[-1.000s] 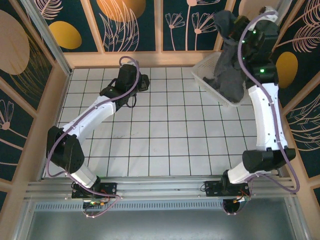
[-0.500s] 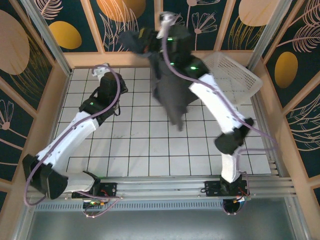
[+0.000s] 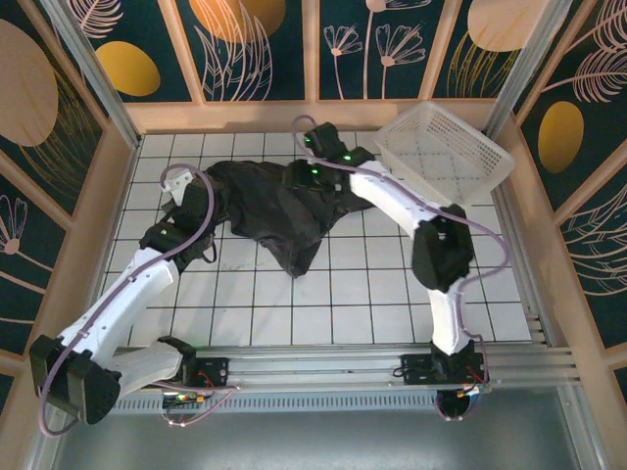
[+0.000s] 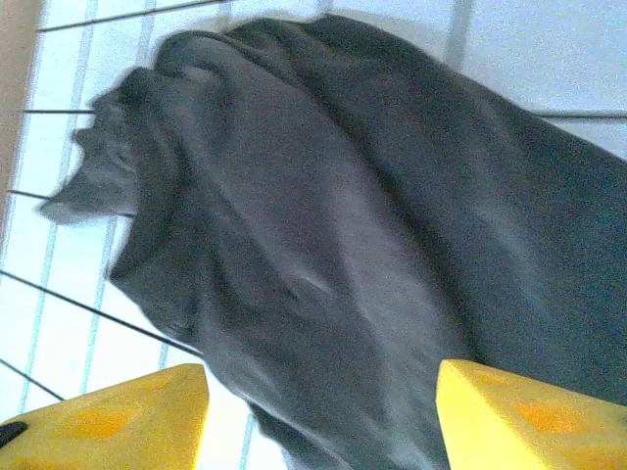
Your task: Fold and stack the t-shirts
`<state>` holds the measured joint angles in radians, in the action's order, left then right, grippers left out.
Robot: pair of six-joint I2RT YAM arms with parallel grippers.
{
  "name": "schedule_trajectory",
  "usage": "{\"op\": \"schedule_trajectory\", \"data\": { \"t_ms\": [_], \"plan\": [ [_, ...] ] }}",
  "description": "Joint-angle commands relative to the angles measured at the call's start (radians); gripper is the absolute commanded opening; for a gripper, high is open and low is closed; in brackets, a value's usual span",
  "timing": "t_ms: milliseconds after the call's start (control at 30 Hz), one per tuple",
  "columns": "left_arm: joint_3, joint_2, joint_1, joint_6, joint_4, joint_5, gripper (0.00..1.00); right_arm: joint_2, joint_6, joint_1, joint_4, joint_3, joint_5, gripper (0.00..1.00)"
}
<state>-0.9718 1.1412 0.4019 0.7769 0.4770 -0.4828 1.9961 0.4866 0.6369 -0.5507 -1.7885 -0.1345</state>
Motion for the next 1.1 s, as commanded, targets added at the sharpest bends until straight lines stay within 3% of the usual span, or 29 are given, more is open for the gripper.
{"op": "schedule_trajectory", "data": {
  "t_ms": [0, 167, 333, 533, 767, 833, 900, 1067],
  "plan": [
    [0.064, 0.061, -0.116, 0.069, 0.002, 0.252, 0.56, -0.153, 0.026, -0.045, 0.06, 0.185, 0.1, 0.61],
    [0.053, 0.249, -0.162, 0.058, -0.134, 0.431, 0.68, -0.216, 0.025, -0.085, 0.092, 0.416, 0.113, 0.61],
    [0.035, 0.412, -0.204, 0.067, -0.227, 0.453, 0.69, -0.207, 0.02, -0.15, 0.137, 0.505, 0.077, 0.63],
    [-0.029, 0.542, -0.236, 0.038, -0.354, 0.488, 0.67, -0.128, 0.03, -0.174, 0.172, 0.479, 0.055, 0.64],
    [-0.053, 0.655, -0.278, 0.018, -0.404, 0.494, 0.43, 0.028, 0.063, -0.178, 0.164, 0.362, 0.026, 0.6],
    [-0.051, 0.663, -0.292, 0.005, -0.415, 0.504, 0.27, 0.054, 0.074, -0.177, 0.166, 0.337, 0.025, 0.59],
    [-0.056, 0.664, -0.306, -0.009, -0.401, 0.501, 0.01, 0.076, 0.085, -0.178, 0.154, 0.304, 0.023, 0.57],
    [-0.015, 0.595, -0.363, -0.033, -0.357, 0.472, 0.0, 0.043, 0.096, -0.153, 0.13, 0.272, 0.077, 0.54]
  ]
}}
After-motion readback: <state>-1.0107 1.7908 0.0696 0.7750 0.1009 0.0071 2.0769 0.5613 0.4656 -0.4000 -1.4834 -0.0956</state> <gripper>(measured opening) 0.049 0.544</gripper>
